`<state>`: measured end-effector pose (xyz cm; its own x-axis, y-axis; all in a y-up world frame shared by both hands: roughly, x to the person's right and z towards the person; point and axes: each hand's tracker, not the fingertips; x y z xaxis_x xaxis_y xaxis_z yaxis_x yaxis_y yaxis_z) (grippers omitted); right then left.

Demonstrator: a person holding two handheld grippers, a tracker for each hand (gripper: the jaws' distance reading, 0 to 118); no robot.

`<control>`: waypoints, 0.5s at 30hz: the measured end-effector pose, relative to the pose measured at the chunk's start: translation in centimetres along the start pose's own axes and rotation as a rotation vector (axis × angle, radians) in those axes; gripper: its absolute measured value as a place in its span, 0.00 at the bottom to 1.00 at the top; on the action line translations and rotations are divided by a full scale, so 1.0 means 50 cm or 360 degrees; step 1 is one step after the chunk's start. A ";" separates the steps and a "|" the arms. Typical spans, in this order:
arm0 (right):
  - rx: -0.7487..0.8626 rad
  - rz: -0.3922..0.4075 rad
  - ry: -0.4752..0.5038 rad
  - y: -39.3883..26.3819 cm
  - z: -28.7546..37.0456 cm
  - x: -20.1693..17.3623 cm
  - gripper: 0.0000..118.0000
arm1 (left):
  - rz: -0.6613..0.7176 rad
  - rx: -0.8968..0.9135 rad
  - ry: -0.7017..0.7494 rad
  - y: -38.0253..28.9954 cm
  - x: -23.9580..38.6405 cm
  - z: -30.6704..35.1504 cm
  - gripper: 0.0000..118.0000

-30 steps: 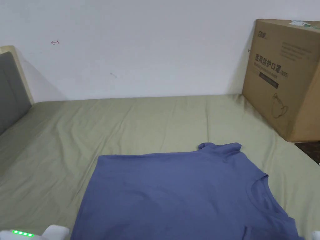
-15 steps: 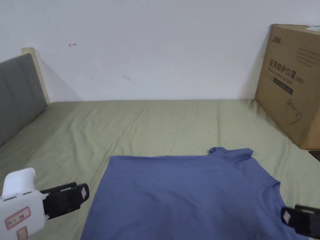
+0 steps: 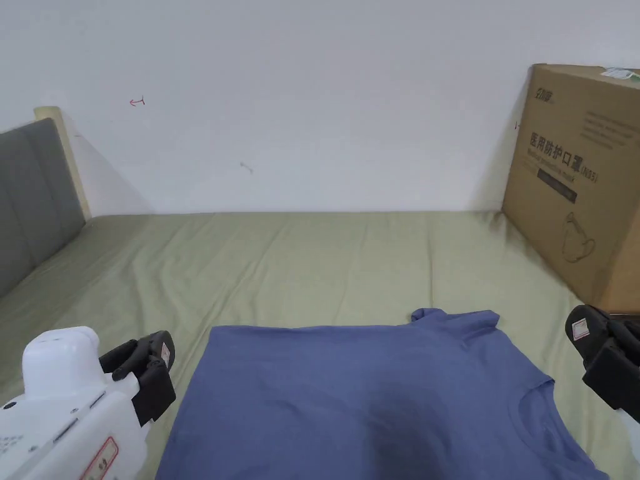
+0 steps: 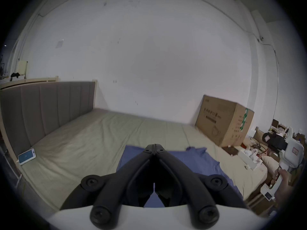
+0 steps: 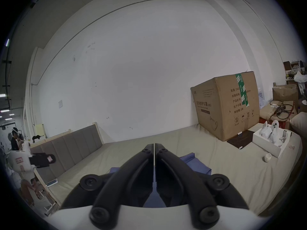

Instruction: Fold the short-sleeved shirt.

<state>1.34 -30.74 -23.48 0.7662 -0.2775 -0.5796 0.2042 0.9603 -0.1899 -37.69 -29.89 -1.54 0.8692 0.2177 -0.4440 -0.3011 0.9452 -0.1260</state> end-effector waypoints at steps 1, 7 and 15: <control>-0.0034 -0.0013 0.0030 0.001 0.000 0.002 0.01 | 0.0026 -0.0168 -0.0021 0.011 -0.015 -0.017 0.00; -0.0274 0.0047 0.0121 -0.018 0.011 0.007 0.01 | 0.0138 -0.1420 0.0062 -0.098 -0.120 -0.137 0.00; -0.0473 0.0069 0.0010 -0.067 0.017 0.043 0.01 | 0.0093 -0.1491 0.0292 -0.260 -0.214 -0.186 0.93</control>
<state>2.83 -34.53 -23.44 0.7664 -0.2374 -0.5969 -0.0166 0.9216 -0.3878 -46.72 -46.75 -3.42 0.7917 0.1415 -0.5943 -0.6029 0.3380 -0.7227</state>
